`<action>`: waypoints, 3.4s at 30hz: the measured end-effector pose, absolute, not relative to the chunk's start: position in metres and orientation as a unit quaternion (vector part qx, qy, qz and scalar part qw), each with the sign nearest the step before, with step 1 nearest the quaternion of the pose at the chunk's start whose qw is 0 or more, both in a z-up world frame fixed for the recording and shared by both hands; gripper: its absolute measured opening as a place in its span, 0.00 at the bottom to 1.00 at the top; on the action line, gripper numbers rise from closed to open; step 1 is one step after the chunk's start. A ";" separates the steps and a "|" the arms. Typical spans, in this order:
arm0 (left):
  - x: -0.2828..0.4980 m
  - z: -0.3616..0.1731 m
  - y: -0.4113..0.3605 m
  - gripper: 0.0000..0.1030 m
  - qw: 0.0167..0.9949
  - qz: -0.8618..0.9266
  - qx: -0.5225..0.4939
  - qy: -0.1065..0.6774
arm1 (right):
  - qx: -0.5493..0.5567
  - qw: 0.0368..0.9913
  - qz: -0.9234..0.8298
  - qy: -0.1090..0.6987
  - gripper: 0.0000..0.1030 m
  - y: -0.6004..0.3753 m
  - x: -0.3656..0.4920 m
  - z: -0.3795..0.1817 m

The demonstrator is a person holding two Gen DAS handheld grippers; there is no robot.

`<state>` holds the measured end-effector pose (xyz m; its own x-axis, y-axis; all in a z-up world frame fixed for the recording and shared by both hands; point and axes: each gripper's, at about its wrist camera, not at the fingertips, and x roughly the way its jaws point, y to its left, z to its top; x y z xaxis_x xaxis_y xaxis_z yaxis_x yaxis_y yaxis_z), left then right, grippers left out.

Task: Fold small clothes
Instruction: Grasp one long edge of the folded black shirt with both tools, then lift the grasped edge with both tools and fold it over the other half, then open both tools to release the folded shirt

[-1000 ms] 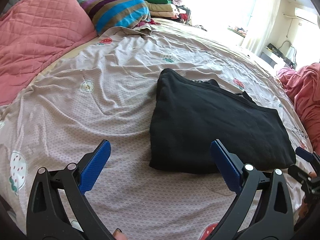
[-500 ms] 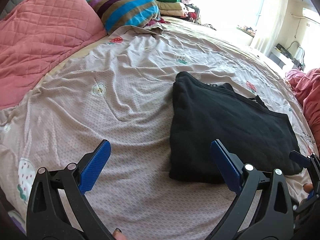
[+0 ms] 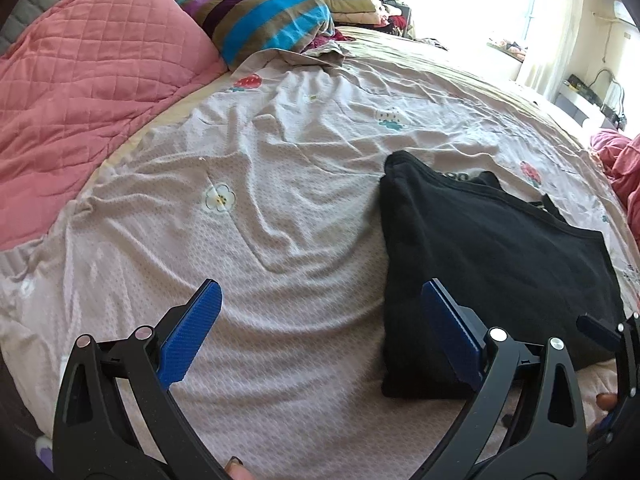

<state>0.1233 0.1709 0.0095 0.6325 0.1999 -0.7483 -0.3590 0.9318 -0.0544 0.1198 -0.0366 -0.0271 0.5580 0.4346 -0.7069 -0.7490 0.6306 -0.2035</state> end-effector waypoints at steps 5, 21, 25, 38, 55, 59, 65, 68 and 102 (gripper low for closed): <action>0.134 0.010 0.177 0.91 0.895 0.163 -0.095 0.405 | -0.286 0.841 0.341 0.307 0.96 -0.015 0.123 -0.039; 0.163 -0.001 0.187 0.91 0.880 0.166 -0.097 0.435 | -0.333 0.859 0.301 0.246 0.92 0.030 0.136 -0.051; 0.171 -0.002 0.186 0.91 0.878 0.139 -0.131 0.439 | -0.316 0.870 0.301 0.229 0.68 0.021 0.136 -0.043; 0.215 -0.004 0.162 0.91 0.859 0.040 -0.204 0.467 | -0.283 0.888 0.319 0.172 0.16 -0.009 0.119 -0.024; 0.216 0.058 0.077 0.22 0.894 -0.038 -0.170 0.412 | -0.180 0.934 0.268 0.151 0.06 -0.090 0.109 0.008; 0.213 0.074 0.053 0.21 0.901 -0.051 -0.154 0.402 | -0.148 0.943 0.254 0.155 0.06 -0.110 0.108 0.014; 0.214 0.088 0.026 0.20 0.905 -0.068 -0.140 0.396 | -0.103 0.951 0.240 0.162 0.06 -0.140 0.107 0.020; 0.215 0.093 0.011 0.20 0.906 -0.076 -0.132 0.396 | -0.082 0.955 0.233 0.165 0.06 -0.158 0.108 0.022; 0.252 0.051 -0.128 0.24 0.874 -0.159 -0.099 0.448 | 0.070 0.935 0.187 0.294 0.08 -0.271 0.138 -0.024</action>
<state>0.2521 -0.1276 0.0508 0.5473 -0.3665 -0.7524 0.1896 0.9299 -0.3151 0.1378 -0.2711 -0.0245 0.7569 0.3914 -0.5234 -0.3096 0.9200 0.2403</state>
